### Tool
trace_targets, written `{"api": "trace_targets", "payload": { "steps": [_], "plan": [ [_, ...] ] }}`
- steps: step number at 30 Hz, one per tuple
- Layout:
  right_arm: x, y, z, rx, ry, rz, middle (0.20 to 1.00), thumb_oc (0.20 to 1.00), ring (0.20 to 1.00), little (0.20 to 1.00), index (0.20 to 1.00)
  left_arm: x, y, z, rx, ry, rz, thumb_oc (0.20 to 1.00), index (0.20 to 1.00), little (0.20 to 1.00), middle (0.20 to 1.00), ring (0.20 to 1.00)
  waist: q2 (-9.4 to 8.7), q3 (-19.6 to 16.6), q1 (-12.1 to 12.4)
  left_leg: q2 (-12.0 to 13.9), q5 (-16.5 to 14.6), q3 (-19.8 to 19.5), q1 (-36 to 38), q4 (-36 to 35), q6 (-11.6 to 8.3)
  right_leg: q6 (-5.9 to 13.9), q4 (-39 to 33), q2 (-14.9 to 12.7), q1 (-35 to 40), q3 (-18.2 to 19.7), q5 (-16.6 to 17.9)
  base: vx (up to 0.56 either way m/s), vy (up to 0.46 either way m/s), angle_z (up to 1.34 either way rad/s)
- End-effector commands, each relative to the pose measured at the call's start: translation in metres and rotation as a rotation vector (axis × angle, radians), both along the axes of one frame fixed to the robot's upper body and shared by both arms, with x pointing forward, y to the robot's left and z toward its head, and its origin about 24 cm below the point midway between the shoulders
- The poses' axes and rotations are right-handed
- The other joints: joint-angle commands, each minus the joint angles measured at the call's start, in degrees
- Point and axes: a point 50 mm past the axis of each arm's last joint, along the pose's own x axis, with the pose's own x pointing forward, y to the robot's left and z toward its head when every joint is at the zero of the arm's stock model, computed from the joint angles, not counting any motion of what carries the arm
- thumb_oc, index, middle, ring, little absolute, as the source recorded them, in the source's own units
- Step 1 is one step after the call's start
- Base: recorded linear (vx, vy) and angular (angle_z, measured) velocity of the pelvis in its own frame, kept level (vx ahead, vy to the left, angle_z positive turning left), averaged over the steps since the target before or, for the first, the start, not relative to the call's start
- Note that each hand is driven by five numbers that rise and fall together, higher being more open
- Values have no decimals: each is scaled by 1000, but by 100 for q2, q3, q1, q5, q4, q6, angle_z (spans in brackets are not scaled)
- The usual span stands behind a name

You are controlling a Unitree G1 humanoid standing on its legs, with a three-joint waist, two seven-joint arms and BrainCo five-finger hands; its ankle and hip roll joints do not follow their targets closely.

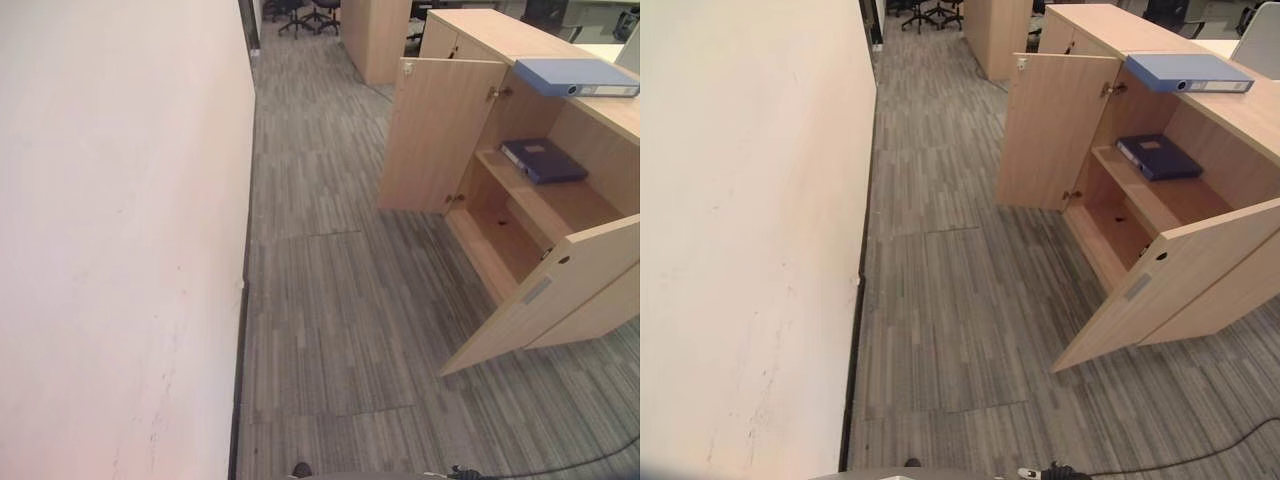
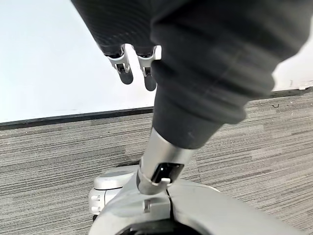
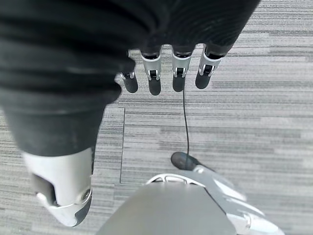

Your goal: Put the empty folder in the office cabinet

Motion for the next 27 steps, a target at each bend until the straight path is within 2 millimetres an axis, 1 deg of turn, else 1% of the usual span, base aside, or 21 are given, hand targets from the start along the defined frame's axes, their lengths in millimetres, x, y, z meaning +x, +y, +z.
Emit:
{"api": "trace_targets", "payload": {
  "steps": [1,10,27],
  "plan": [
    [6,-5,2,-26,9,-15,1000,1000,1000,1000,1000,13,-8,-1,-15,-30,40,1000,1000,1000,1000,1000,-132,66,104,-57,-711,64,297,-89,-165,601,-224,-321,-140,-241,479,0,0,0],
    [3,-6,1,-24,14,-28,1000,1000,1000,1000,1000,8,-10,-2,-45,-18,62,1000,1000,1000,1000,1000,-143,58,102,-59,-713,58,300,-89,-167,602,-224,-318,-135,-260,479,0,0,0],
    [3,-6,2,-10,26,9,1000,1000,1000,1000,1000,3,-11,-3,-86,29,19,1000,1000,1000,1000,1000,-102,5,13,-41,-744,110,348,-89,-168,592,-224,-307,-108,-220,448,0,0,0]
  ]
}}
